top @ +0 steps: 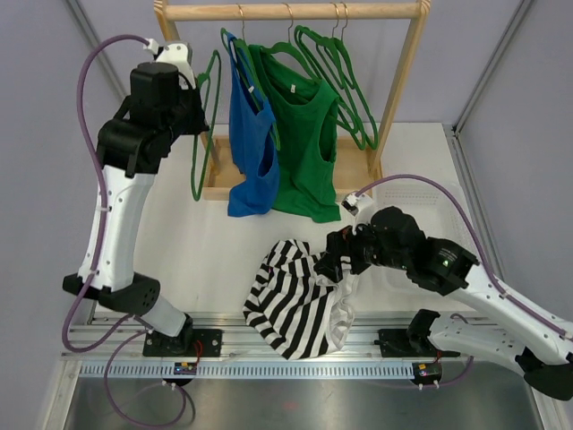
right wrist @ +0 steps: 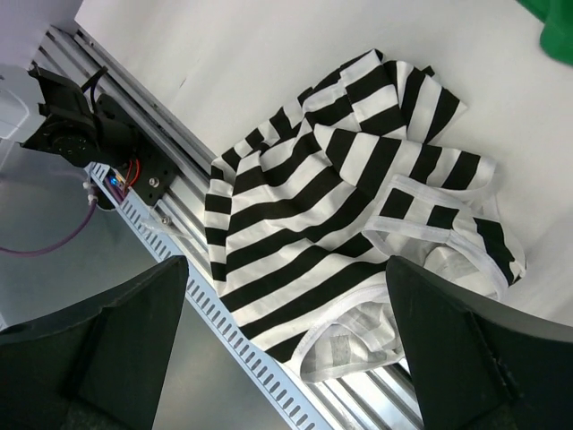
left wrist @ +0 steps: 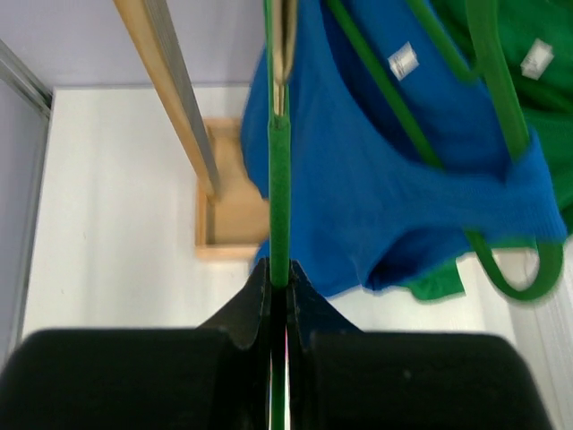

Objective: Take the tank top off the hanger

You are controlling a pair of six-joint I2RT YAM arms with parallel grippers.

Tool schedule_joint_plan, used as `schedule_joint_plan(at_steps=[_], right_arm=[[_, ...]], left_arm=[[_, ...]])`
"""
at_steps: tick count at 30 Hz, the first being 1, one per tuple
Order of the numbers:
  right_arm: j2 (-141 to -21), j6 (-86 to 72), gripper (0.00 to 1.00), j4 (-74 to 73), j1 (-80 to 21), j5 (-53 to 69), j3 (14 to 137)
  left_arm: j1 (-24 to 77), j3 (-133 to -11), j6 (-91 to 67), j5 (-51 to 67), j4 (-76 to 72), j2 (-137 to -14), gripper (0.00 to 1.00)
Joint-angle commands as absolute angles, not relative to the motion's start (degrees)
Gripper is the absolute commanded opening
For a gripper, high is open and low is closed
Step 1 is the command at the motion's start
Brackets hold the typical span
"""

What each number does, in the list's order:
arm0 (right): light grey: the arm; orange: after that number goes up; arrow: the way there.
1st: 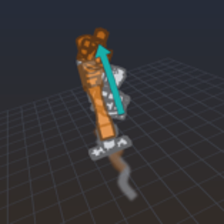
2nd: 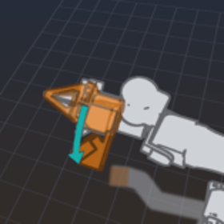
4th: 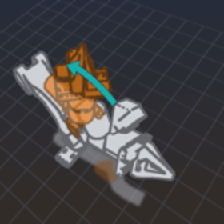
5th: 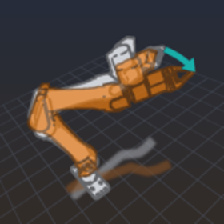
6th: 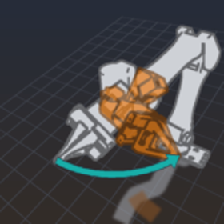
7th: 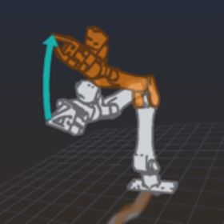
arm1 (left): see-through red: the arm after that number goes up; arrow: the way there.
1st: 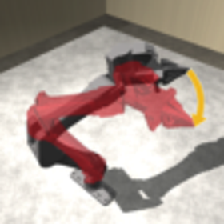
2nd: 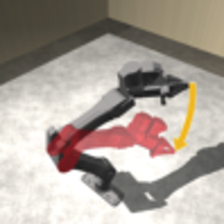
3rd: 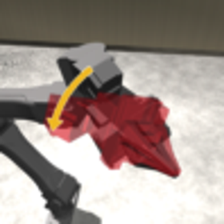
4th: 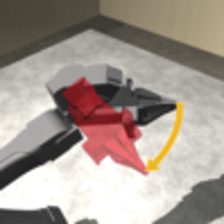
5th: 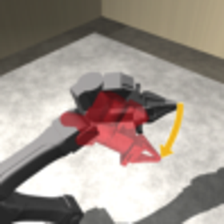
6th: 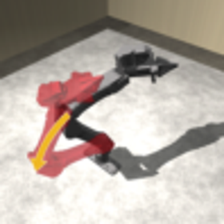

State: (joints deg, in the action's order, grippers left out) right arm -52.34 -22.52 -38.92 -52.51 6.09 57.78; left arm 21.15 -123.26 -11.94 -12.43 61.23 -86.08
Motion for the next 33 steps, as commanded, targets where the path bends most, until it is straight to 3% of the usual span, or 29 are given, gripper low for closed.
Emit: schedule_joint_plan(at_steps=[1,12,17,33], right_arm=[[-49.1,-23.4,0.99,-38.0,-52.8,3.7,55.7],[-43.1,-24.3,1.0,-35.3,-52.8,5.9,49.3],[-43.4,-24.5,0.99,-32.1,-52.8,9.7,46.8],[-44.7,-23.0,1.0,-30.2,-52.8,13.8,45.1]], left_arm=[[18.4,-135.1,-8.6,-11.7,61.8,-92.2,0.0],[17.7,-135.7,-3.5,-7.1,42.6,-97.7,0.0],[17.6,-142.4,-0.4,-10.5,42.5,-103.1,0.0],[15.5,-143.9,-1.6,-12.3,39.7,-110.4,0.0]])
